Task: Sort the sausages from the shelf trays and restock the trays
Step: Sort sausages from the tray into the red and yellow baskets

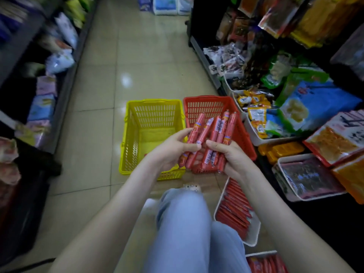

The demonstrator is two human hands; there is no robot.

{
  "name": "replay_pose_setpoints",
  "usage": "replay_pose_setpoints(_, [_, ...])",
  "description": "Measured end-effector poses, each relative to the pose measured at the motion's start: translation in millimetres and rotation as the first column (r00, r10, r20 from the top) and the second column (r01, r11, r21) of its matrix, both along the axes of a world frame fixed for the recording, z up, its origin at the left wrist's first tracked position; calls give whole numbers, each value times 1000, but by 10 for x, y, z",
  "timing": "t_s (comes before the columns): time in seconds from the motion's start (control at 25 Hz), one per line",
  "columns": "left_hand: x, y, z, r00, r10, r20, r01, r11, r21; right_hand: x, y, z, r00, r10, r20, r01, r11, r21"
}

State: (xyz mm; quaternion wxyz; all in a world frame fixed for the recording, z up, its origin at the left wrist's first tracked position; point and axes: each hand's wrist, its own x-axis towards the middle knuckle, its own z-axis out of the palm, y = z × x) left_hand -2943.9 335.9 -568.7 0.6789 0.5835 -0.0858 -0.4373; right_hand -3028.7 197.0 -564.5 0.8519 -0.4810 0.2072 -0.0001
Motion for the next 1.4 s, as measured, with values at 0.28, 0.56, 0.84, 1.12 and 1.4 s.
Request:
replay_pose_setpoints(0.28, [1061,337,-623,993,87,-81,-78,991,105,1209,44,-697,977,202,-66,-201,979,20])
replay_pose_setpoints(0.56, [1937,709,-1721,861,463,-211,-429,883,188,2246,-51,-1914,912,332,-239,-365,925,-106])
replay_pose_setpoints(0.84, [2119,941,-2527,831,543,-123,-487,816,312,2785,491,-3488,556,539,-633,-726,-56,-686])
replay_pose_setpoints(1.12, [2253,810,-2827,868,-216,448,-270,552,789,2895,505,-3282,843,442,-308,-301,-89,-950])
replay_pose_setpoints(1.4, [2199,502,-3245,578,-734,357,-128,350,928,2685,495,-3597,591,426,-685,-470,-509,-721])
